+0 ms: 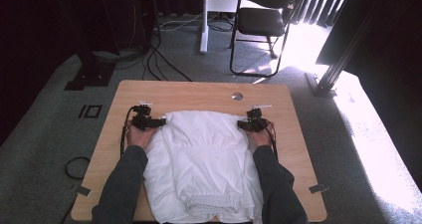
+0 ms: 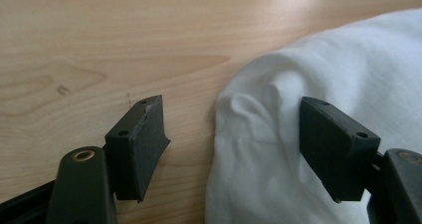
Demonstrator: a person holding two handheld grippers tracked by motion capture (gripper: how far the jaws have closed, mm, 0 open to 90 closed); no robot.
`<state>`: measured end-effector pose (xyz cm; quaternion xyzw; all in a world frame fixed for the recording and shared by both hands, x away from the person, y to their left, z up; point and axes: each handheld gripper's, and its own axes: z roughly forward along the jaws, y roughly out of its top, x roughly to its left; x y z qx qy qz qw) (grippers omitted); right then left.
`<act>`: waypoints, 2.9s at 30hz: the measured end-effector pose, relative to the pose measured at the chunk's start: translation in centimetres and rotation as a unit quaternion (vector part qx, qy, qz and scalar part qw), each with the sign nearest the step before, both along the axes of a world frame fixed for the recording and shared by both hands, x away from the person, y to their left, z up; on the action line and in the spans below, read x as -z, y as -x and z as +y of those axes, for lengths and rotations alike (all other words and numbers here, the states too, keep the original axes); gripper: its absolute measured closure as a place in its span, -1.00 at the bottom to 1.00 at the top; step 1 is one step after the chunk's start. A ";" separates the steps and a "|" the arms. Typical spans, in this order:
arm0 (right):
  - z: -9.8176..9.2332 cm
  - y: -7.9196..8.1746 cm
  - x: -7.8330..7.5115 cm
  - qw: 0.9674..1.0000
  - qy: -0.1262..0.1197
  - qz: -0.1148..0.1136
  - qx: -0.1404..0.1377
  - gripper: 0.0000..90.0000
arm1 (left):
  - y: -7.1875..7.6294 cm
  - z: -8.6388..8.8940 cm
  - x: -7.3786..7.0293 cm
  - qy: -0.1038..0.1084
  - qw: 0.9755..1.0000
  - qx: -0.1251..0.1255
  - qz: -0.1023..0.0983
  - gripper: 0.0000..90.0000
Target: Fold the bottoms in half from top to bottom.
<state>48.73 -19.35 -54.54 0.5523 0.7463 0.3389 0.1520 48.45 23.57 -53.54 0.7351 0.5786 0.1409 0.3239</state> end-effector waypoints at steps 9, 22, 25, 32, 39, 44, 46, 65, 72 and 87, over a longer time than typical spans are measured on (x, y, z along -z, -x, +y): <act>0.1 0.1 0.0 1.000 0.002 -0.001 0.001 0.20 | -0.1 -1.4 -0.1 0.025 0.999 0.039 0.017 0.18; -2.7 -0.6 -4.4 0.996 -0.074 -0.046 -0.007 0.89 | 0.1 0.3 -5.9 0.134 0.987 0.051 -0.074 0.84; -3.0 -0.6 -6.8 0.994 -0.072 -0.083 -0.009 0.89 | 0.1 0.1 -7.5 0.136 0.984 0.057 -0.098 0.84; -4.5 2.2 -11.3 0.980 -0.087 -0.176 -0.040 0.88 | 3.4 -0.2 -10.7 0.127 0.973 0.098 -0.165 0.83; -6.1 8.6 -10.8 0.968 -0.099 -0.211 -0.092 0.87 | 10.1 0.7 -10.1 0.136 0.960 0.144 -0.199 0.84; -6.8 15.8 -9.3 0.962 -0.081 -0.230 -0.124 0.87 | 16.5 1.8 -8.1 0.123 0.961 0.159 -0.188 0.91; -7.0 17.9 -8.2 0.961 -0.084 -0.228 -0.132 0.87 | 18.3 1.9 -7.0 0.120 0.963 0.171 -0.169 0.92; -6.9 21.5 -9.5 0.970 -0.067 -0.216 -0.085 -0.11 | 18.1 0.7 -8.1 0.095 0.971 0.148 -0.160 0.30; -1.4 18.9 -5.5 0.983 -0.036 -0.148 -0.098 -0.10 | 16.6 -3.9 -5.4 0.089 0.973 0.184 -0.111 0.30; -0.4 22.1 0.9 0.989 0.009 -0.062 -0.135 -0.15 | 20.0 -6.1 0.8 0.024 0.977 0.210 -0.041 0.32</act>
